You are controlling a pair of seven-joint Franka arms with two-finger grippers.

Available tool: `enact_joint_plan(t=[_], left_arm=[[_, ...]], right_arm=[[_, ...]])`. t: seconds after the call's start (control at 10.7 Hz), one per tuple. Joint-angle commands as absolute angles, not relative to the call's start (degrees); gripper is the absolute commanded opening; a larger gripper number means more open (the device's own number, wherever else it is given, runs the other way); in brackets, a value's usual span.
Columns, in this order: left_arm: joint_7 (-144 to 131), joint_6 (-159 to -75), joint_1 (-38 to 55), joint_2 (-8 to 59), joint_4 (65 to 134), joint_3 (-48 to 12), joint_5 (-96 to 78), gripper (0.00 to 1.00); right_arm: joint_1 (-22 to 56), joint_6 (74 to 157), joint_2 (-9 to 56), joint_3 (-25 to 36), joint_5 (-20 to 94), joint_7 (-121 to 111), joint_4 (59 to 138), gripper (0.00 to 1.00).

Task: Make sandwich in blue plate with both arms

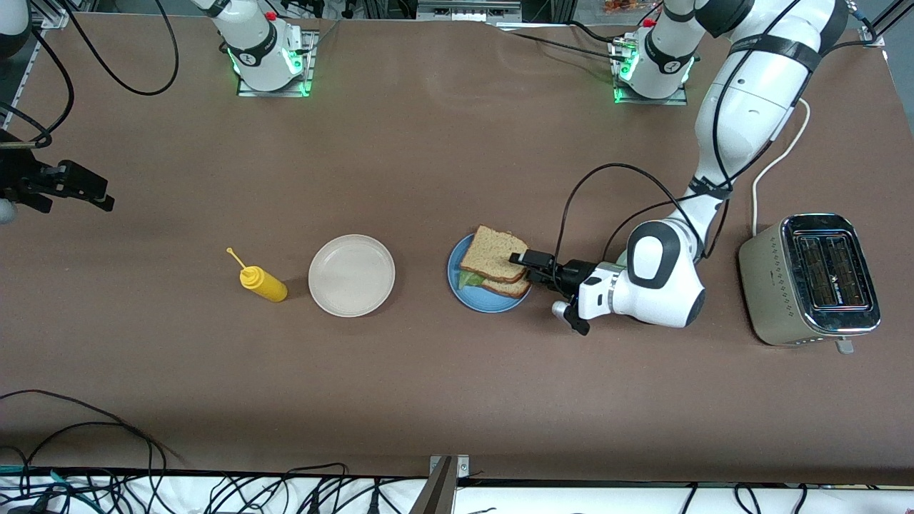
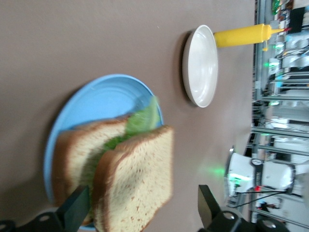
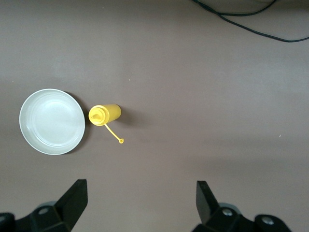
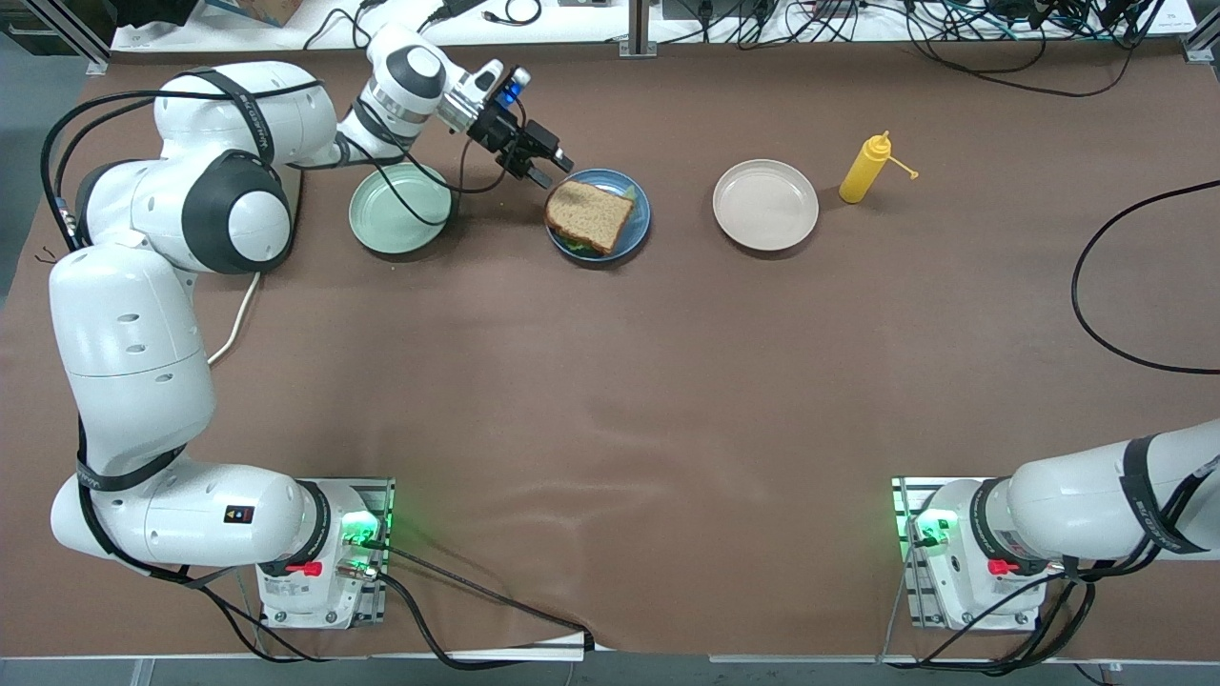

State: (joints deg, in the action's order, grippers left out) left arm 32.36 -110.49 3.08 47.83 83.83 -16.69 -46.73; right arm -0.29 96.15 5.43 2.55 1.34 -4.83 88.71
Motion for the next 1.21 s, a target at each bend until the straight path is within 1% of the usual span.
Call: enact_joint_plan(t=[0.0, 0.19, 0.56, 0.84, 0.93, 1.02, 1.12], left_arm=[[31.39, -109.95, 1.5, 45.45, 79.38, -16.08, -35.02, 1.0], [26.49, -109.86, 0.35, 42.91, 78.93, -15.65, -25.81, 1.0], [9.97, -106.27, 0.18, 33.16, 79.01, -15.38, -6.63, 1.0], [4.85, -102.49, -0.09, 25.78, 79.45, -15.21, 0.86, 1.0], [2.48, -99.96, -0.44, 22.71, 79.45, -15.21, 0.97, 1.0], [1.07, -97.41, -0.7, 18.93, 80.15, -14.86, 0.97, 1.0], [0.53, -97.38, -0.18, 14.89, 82.59, -13.46, 0.97, 1.0]], right_arm=[[-0.53, 95.71, 5.71, 2.46, 1.49, -5.1, 87.71, 1.0], [-0.53, 95.8, 5.71, 2.46, 1.49, -5.1, 87.71, 1.0], [-0.53, 95.71, 5.71, 2.46, 1.49, -5.1, 87.71, 1.0], [-0.53, 95.71, 5.71, 2.46, 1.49, -5.1, 87.71, 1.0], [-0.53, 95.71, 5.71, 2.46, 1.49, -5.1, 87.71, 1.0], [-0.53, 95.71, 5.71, 2.46, 1.49, -5.1, 87.71, 1.0], [-0.53, 95.71, 5.71, 2.46, 1.49, -5.1, 87.71, 1.0]])
